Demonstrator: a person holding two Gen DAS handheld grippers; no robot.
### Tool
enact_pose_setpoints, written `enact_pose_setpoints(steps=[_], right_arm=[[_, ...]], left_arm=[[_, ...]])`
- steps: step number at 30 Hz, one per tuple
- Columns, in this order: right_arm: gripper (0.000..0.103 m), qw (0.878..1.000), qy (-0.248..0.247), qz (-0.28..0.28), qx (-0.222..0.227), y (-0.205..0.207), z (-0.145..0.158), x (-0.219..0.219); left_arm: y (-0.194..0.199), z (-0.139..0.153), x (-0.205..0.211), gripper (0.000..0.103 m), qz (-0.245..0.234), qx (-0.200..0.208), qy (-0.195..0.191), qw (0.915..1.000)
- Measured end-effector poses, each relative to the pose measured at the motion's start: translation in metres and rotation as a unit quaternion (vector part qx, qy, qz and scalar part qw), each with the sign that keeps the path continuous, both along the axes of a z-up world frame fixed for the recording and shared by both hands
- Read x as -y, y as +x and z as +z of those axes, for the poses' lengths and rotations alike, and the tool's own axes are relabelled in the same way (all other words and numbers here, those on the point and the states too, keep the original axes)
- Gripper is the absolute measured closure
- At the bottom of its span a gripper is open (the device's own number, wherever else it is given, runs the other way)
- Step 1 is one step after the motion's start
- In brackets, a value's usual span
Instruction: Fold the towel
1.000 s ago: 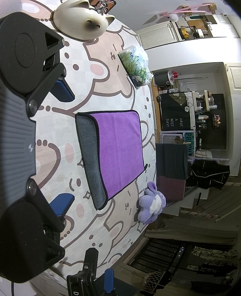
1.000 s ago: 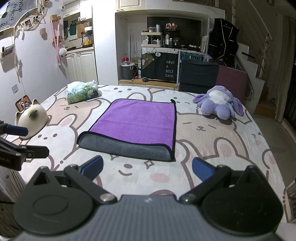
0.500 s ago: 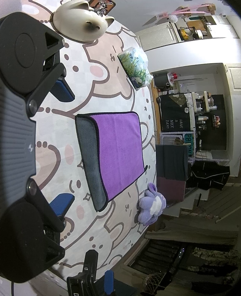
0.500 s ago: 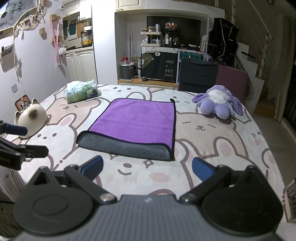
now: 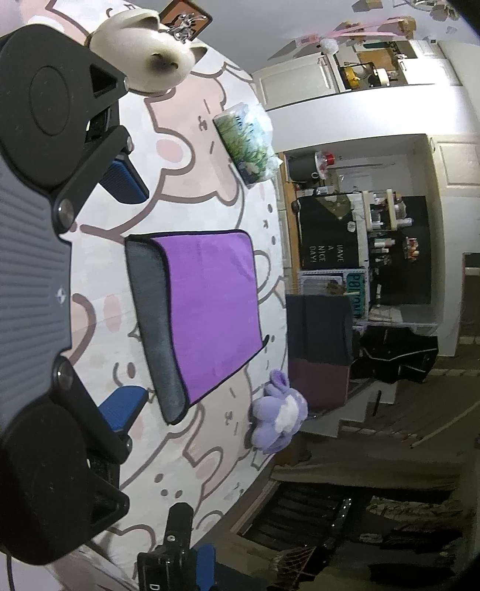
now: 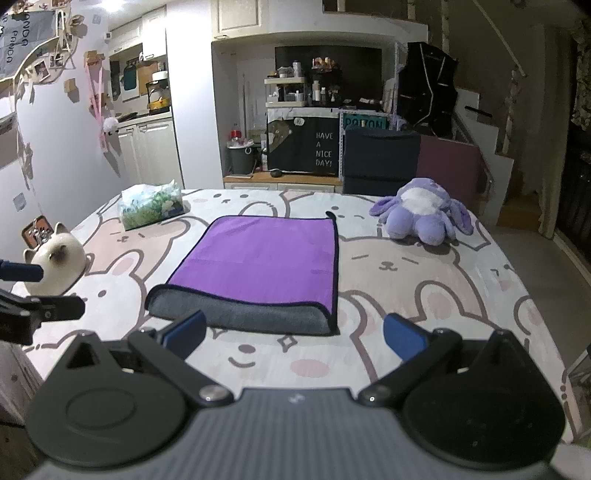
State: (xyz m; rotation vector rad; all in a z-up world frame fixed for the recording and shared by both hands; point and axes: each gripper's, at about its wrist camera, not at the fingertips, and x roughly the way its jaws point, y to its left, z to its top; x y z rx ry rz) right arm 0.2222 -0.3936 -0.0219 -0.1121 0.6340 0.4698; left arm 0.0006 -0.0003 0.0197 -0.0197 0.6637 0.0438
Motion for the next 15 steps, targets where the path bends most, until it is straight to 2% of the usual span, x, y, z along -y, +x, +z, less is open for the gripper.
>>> enact_pose_setpoints(steps=[7, 15], right_arm=[[0.000, 1.000, 0.011, -0.006, 0.006, 0.009, 0.007, 0.000], [0.000, 0.999, -0.002, 0.004, 0.041, 0.016, 0.014, -0.006]], left_arm=[[0.009, 0.009, -0.001, 0.000, 0.012, 0.007, 0.011, 0.9998], [0.025, 0.015, -0.007, 0.000, 0.025, 0.015, 0.016, 0.9995]])
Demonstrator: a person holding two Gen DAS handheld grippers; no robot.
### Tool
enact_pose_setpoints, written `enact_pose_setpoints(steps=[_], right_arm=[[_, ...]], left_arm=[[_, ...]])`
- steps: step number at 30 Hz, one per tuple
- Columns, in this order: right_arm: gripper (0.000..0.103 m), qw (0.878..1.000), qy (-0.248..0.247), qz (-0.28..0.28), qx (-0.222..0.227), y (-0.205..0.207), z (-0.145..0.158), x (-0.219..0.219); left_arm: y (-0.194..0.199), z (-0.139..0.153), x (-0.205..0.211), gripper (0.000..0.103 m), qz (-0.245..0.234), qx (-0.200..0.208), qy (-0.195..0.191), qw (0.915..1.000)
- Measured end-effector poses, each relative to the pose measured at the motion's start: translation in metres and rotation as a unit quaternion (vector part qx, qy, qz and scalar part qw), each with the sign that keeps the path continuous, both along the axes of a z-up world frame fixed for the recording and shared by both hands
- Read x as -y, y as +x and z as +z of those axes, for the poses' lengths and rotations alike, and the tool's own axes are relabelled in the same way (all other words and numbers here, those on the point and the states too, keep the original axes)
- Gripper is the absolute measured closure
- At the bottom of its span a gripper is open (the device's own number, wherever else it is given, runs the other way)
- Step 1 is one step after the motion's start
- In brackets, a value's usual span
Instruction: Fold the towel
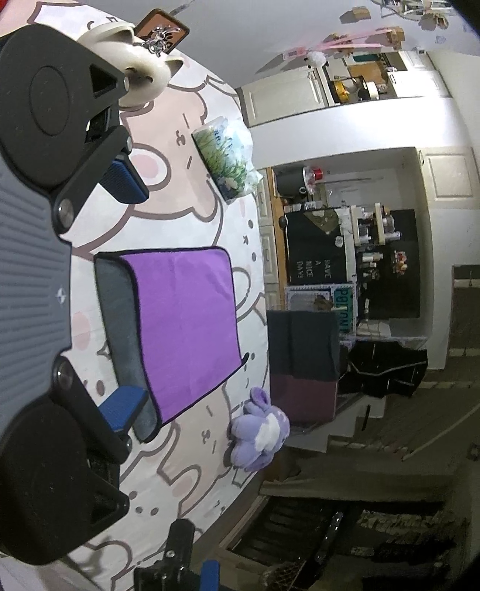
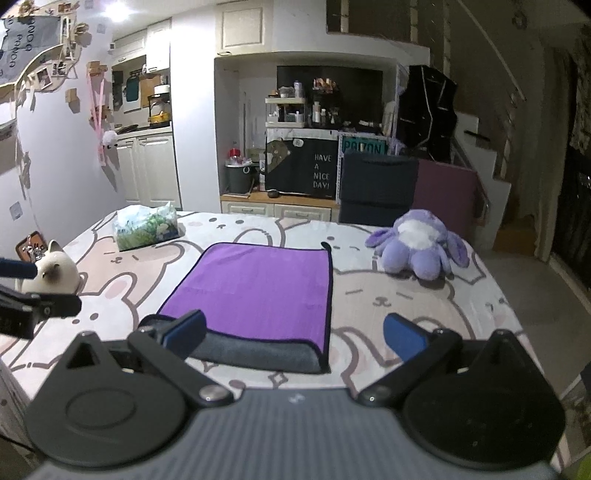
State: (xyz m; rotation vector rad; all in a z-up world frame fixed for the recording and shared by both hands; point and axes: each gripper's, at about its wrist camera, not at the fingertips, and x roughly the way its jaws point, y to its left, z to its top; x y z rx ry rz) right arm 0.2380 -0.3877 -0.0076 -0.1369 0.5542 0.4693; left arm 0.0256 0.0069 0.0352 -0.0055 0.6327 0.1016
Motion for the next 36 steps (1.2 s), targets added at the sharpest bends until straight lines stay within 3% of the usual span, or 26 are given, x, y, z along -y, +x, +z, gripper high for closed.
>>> enact_pose_setpoints(steps=[13, 36], right_arm=[[0.000, 1.000, -0.007, 0.010, -0.005, 0.027, 0.003, -0.010], [0.000, 1.000, -0.013, -0.004, -0.026, 0.096, -0.016, -0.025]], left_arm=[[0.032, 0.010, -0.009, 0.000, -0.001, 0.006, 0.019, 0.9998], [0.110, -0.024, -0.017, 0.000, -0.008, -0.020, -0.008, 0.9997]])
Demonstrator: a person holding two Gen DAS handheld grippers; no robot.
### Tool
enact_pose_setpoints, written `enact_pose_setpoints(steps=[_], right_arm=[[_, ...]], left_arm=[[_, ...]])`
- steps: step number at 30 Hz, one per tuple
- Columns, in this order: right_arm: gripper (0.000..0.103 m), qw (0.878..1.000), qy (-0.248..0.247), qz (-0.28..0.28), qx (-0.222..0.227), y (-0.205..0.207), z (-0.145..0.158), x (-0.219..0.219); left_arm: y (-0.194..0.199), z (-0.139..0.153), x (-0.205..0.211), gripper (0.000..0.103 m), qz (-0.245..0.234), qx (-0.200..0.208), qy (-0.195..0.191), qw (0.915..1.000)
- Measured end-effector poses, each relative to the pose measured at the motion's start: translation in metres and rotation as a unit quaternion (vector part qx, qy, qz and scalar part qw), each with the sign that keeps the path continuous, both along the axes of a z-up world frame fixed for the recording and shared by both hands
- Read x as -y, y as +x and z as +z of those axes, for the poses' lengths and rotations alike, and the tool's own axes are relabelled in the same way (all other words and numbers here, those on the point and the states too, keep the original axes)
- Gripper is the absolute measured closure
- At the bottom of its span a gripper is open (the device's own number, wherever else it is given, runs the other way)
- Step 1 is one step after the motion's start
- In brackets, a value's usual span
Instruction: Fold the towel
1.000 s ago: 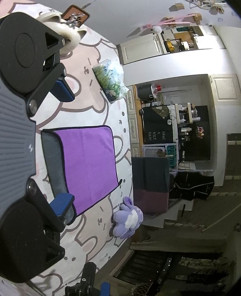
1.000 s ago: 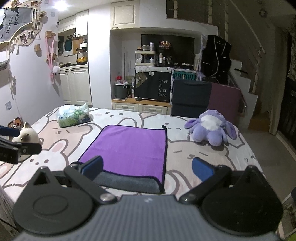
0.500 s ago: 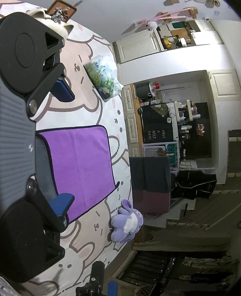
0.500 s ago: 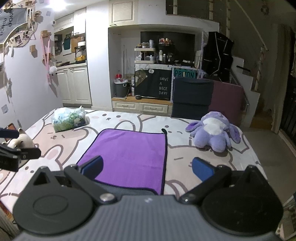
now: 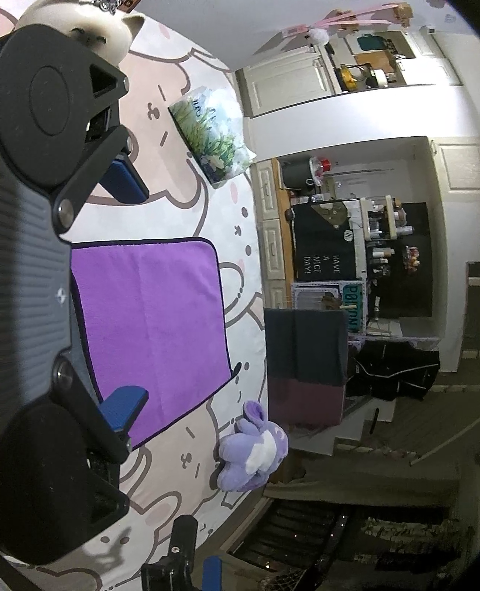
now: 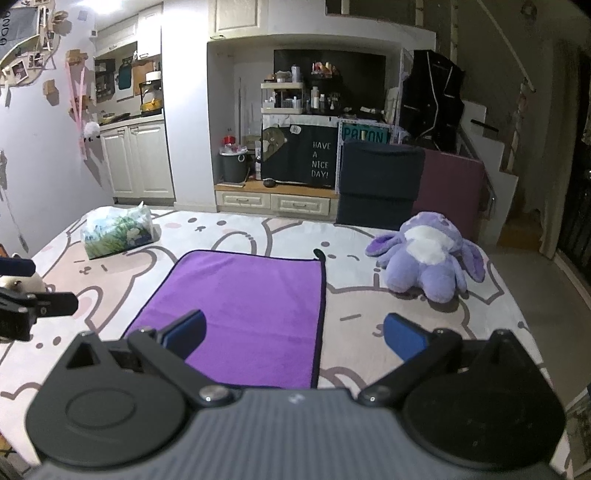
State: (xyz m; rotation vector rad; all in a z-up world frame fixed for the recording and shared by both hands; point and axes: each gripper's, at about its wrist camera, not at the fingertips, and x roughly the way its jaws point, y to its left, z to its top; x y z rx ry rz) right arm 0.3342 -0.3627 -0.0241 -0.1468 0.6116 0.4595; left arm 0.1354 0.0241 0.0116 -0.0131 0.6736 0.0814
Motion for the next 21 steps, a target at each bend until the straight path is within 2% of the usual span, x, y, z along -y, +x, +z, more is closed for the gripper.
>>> enact_pose_setpoints(steps=[13, 21], right_arm=[[0.000, 0.999, -0.017, 0.006, -0.037, 0.029, -0.029, -0.010], [0.000, 0.997, -0.032, 0.042, -0.061, 0.044, -0.058, -0.019]], left_arm=[[0.034, -0.047, -0.026, 0.000, 0.037, -0.057, -0.023, 0.9974], [0.043, -0.074, -0.039, 0.000, 0.050, -0.084, -0.032, 0.9947]])
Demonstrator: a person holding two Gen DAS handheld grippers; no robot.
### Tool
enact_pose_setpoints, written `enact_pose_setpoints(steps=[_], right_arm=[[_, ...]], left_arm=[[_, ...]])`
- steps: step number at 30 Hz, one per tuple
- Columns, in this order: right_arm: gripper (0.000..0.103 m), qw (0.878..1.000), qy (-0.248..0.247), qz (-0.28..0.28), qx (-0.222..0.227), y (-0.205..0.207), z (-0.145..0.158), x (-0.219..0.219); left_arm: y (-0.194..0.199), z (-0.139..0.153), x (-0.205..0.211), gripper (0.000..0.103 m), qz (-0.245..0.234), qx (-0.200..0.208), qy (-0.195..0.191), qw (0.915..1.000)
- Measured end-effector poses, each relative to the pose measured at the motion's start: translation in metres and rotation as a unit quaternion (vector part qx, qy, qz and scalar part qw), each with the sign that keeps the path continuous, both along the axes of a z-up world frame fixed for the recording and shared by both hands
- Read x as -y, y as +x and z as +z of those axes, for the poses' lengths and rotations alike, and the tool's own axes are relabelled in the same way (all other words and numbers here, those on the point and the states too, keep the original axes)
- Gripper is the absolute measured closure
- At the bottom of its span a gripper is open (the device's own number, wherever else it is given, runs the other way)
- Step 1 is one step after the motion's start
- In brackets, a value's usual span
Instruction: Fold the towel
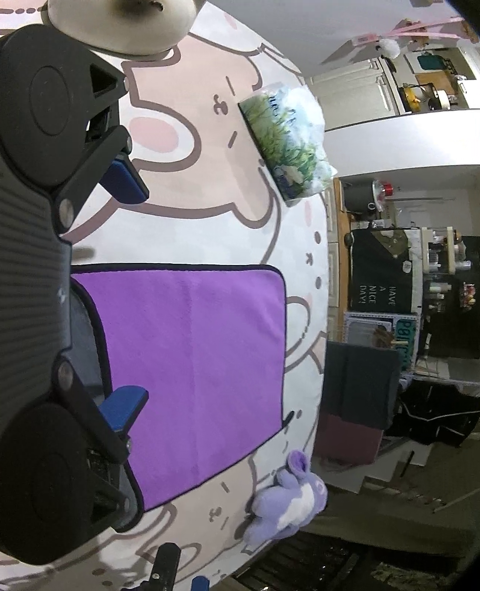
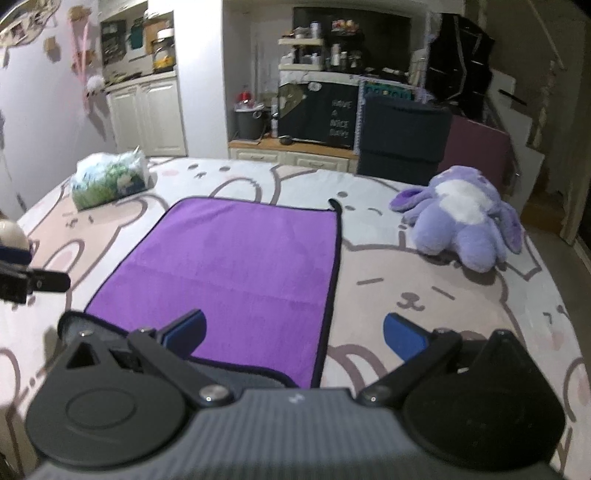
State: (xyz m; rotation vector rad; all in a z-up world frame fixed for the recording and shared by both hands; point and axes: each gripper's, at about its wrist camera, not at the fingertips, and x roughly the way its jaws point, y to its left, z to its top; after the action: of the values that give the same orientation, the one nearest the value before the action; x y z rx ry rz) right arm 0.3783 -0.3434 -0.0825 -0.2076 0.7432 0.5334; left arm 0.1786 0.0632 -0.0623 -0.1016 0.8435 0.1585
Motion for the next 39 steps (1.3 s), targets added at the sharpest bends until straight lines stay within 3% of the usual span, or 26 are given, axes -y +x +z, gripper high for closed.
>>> enact_pose_setpoints(steps=[3, 11, 21, 29, 31, 39], right_arm=[[0.000, 0.999, 0.000, 0.036, -0.025, 0.007, -0.011, -0.003], [0.000, 0.996, 0.013, 0.060, -0.059, 0.018, -0.037, -0.002], [0.000, 0.995, 0.029, 0.067, -0.067, 0.024, -0.060, 0.003], [0.004, 0.991, 0.032, 0.105, -0.080, 0.029, -0.065, 0.006], [0.013, 0.989, 0.023, 0.120, -0.084, 0.029, -0.067, 0.004], [0.034, 0.984, -0.004, 0.136, -0.114, 0.032, -0.074, -0.001]], left_arm=[[0.001, -0.009, -0.003, 0.000, -0.003, -0.006, -0.009, 0.9999], [-0.002, -0.033, -0.012, 0.000, -0.024, -0.027, -0.039, 0.9986], [-0.012, -0.055, -0.023, 0.002, -0.038, -0.059, -0.108, 0.9917], [-0.015, -0.055, -0.023, 0.027, -0.051, -0.064, -0.126, 0.9887], [-0.014, -0.054, -0.023, 0.039, -0.052, -0.065, -0.127, 0.9884], [-0.013, -0.051, -0.026, 0.051, -0.058, -0.059, -0.125, 0.9887]])
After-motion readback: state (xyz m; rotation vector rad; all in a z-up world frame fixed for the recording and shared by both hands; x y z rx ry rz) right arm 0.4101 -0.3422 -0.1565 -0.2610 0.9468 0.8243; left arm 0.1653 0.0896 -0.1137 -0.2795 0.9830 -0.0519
